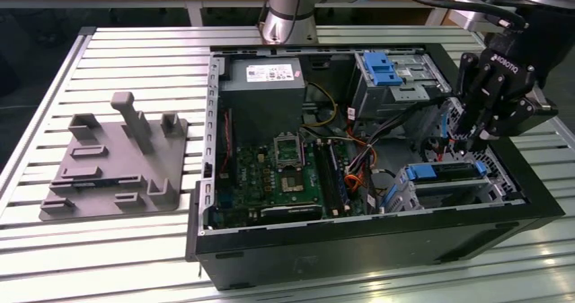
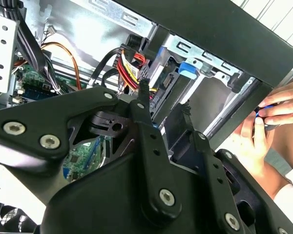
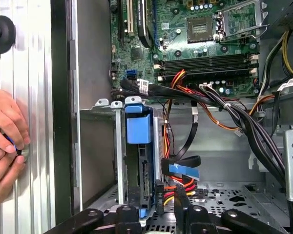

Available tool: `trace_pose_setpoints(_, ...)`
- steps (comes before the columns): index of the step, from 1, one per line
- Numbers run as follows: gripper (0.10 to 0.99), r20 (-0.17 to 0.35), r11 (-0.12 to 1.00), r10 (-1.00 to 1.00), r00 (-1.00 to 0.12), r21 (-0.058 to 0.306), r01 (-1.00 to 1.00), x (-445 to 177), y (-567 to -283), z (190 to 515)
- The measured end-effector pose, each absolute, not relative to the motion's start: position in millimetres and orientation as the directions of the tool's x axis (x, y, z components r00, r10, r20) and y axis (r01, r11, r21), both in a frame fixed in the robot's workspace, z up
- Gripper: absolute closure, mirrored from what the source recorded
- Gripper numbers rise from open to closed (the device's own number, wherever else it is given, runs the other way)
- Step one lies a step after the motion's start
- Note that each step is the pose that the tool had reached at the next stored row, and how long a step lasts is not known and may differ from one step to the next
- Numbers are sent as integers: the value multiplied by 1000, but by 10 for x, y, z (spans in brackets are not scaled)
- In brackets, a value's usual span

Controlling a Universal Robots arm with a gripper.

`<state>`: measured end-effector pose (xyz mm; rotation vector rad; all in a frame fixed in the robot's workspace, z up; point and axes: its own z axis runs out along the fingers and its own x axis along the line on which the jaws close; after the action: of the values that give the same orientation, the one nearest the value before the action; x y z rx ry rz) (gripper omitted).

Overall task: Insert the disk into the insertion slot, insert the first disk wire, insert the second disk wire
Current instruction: 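Insert the first disk wire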

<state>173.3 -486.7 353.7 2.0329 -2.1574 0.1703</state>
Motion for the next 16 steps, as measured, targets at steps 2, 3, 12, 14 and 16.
trace_pose_setpoints(2,678,203,61,-978,-53,35,-998,1735,-4867,3522)
trace_pose_setpoints(3,678,203,61,-978,-53,35,-998,1735,-4867,3514)
trace_pose_setpoints(12,678,203,61,-978,-53,35,-998,1736,-4867,3479)
trace_pose_setpoints(14,761,203,61,-978,-53,35,-998,1736,-4866,3475)
trace_pose_setpoints(16,824,203,61,-978,-53,35,-998,1735,-4865,3472)
